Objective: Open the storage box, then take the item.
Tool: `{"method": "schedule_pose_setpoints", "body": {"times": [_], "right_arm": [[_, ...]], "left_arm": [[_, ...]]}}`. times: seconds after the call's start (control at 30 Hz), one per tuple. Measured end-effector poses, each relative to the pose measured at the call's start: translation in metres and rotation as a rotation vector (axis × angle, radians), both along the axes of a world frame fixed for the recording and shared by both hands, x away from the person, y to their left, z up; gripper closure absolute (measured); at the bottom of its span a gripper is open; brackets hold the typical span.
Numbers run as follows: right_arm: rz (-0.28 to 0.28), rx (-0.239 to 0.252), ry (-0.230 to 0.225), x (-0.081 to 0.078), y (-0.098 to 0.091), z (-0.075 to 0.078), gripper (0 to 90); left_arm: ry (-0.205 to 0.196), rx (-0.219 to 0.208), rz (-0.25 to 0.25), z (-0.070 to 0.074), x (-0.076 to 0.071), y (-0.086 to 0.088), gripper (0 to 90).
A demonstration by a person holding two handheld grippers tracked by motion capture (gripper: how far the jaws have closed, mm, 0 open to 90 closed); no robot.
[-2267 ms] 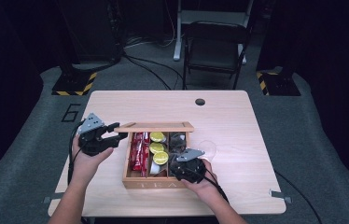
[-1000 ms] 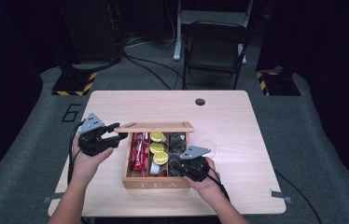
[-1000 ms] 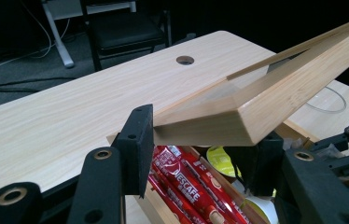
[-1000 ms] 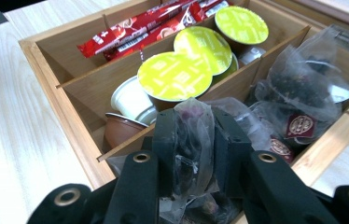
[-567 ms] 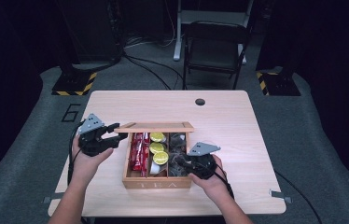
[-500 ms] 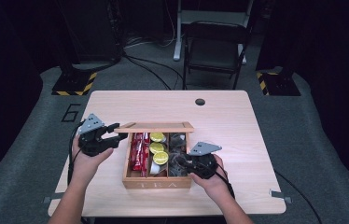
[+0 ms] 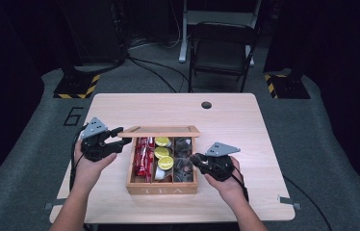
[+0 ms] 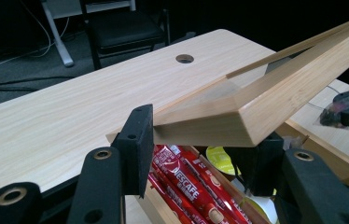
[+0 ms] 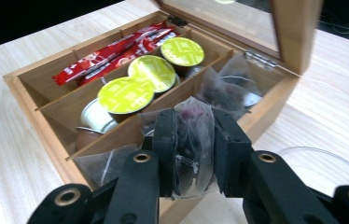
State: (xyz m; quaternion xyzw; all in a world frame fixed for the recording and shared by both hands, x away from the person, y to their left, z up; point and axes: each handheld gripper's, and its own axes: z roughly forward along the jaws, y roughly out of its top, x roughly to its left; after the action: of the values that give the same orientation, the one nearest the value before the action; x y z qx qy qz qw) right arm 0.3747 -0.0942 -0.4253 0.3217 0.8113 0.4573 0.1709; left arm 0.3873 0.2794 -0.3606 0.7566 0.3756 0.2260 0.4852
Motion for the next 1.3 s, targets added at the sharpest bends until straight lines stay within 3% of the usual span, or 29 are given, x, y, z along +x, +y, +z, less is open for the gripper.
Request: {"method": "schedule_pose_setpoints", "body": {"times": [0.4, 0.57, 0.8, 1.17, 1.3], "right_arm": [[-0.079, 0.005, -0.015, 0.005, -0.023, 0.006, 72.9], [-0.12, 0.031, -0.019, 0.009, -0.036, 0.009, 72.9], [-0.167, 0.02, -0.029, 0.013, -0.051, 0.009, 72.9], [-0.235, 0.007, -0.03, 0.018, -0.062, 0.004, 72.9], [-0.235, -0.001, -0.025, 0.02, -0.061, -0.001, 72.9]], "left_arm": [[0.0, 0.001, 0.002, 0.0, 0.0, 0.0, 51.9], [0.001, 0.001, 0.001, 0.0, 0.0, 0.0, 51.9], [0.002, -0.001, 0.002, -0.001, -0.001, 0.0, 51.9], [0.004, 0.0, 0.0, -0.001, -0.001, 0.0, 51.9], [0.004, 0.001, 0.0, -0.001, -0.001, 0.0, 51.9]]}}
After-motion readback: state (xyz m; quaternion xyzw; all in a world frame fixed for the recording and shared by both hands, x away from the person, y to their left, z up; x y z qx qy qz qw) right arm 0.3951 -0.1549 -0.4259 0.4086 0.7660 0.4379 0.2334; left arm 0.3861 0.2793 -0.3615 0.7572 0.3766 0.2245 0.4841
